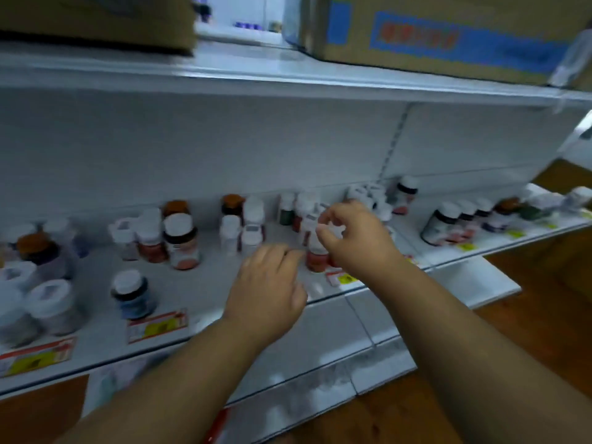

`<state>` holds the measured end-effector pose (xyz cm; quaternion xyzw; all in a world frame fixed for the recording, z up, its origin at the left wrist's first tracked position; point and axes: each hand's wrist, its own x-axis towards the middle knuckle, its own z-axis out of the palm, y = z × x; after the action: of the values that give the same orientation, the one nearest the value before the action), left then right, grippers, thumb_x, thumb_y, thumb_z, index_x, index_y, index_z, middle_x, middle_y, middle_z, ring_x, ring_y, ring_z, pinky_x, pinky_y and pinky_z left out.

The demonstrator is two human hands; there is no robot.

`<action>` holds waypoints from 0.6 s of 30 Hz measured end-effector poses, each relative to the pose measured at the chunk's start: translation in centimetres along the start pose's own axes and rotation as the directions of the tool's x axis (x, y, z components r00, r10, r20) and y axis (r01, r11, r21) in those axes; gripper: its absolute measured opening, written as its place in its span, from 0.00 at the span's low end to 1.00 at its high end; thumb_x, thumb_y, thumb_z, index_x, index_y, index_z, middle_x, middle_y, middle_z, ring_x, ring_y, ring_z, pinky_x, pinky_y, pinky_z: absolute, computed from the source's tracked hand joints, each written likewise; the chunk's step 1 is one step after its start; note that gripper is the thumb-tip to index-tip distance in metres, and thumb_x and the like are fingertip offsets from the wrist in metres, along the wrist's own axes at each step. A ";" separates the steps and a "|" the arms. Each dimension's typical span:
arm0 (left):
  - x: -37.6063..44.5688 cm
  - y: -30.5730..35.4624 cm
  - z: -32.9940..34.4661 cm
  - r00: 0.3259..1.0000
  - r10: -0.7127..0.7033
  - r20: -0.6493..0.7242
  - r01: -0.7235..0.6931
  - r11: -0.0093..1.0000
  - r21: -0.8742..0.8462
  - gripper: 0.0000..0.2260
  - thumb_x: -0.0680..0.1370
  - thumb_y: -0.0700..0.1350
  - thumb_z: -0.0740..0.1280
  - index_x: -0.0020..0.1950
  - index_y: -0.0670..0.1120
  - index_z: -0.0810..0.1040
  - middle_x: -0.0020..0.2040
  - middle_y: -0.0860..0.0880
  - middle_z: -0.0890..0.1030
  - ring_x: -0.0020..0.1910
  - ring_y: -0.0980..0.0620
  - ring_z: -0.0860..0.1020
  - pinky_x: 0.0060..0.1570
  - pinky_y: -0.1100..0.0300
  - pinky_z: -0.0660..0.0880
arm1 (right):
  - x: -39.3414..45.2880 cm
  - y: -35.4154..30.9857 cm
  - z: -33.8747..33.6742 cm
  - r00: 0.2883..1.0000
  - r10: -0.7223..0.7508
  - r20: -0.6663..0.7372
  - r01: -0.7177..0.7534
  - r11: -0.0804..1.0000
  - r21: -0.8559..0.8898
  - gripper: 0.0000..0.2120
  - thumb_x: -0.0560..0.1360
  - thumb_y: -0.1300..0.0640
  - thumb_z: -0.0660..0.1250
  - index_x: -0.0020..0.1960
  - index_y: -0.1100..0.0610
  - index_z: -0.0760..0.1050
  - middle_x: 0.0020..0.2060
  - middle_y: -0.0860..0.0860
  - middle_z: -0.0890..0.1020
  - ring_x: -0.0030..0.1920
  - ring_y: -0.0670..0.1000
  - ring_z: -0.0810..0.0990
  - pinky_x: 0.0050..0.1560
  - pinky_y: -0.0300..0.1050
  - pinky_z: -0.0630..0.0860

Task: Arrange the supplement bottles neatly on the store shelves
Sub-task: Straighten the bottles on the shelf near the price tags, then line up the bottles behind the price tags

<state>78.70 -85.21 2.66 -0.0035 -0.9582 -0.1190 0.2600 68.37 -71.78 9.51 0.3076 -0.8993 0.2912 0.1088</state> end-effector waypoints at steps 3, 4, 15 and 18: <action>3.3 7.4 3.9 0.998 0.059 0.007 -0.058 0.997 -0.042 0.18 0.69 0.48 0.67 0.58 0.45 0.77 0.53 0.46 0.77 0.52 0.43 0.74 0.50 0.50 0.71 | -2.3 7.4 -4.9 0.998 0.054 -0.038 -0.054 0.999 -0.005 0.06 0.73 0.54 0.69 0.49 0.52 0.79 0.47 0.50 0.75 0.47 0.50 0.76 0.51 0.50 0.76; 4.4 9.7 5.1 0.996 0.085 0.013 -0.084 0.995 -0.054 0.18 0.70 0.48 0.67 0.59 0.45 0.77 0.53 0.46 0.77 0.52 0.43 0.74 0.51 0.50 0.71 | -2.9 9.7 -6.3 0.996 0.070 -0.053 -0.071 0.997 -0.010 0.06 0.73 0.53 0.68 0.49 0.52 0.79 0.47 0.48 0.75 0.46 0.48 0.76 0.50 0.49 0.75; 15.1 18.5 14.6 0.994 0.055 0.094 -0.044 0.993 -0.114 0.19 0.72 0.50 0.67 0.62 0.46 0.77 0.55 0.47 0.78 0.53 0.45 0.74 0.52 0.51 0.71 | 0.4 24.8 -11.2 0.988 0.131 -0.081 -0.124 0.989 0.083 0.06 0.74 0.51 0.69 0.50 0.50 0.78 0.48 0.44 0.74 0.48 0.44 0.77 0.51 0.44 0.76; 19.1 18.9 17.0 0.993 0.040 0.113 -0.025 0.991 -0.133 0.20 0.73 0.49 0.68 0.63 0.45 0.77 0.57 0.45 0.78 0.56 0.44 0.74 0.56 0.52 0.69 | 2.7 27.5 -12.0 0.988 0.146 -0.051 -0.143 0.988 0.066 0.07 0.73 0.53 0.69 0.50 0.52 0.78 0.48 0.48 0.76 0.48 0.47 0.77 0.52 0.47 0.76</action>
<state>55.02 -63.99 2.31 -0.0433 -0.9615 -0.1773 0.2054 49.52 -48.38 7.58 0.2364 -0.9064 0.3346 0.1027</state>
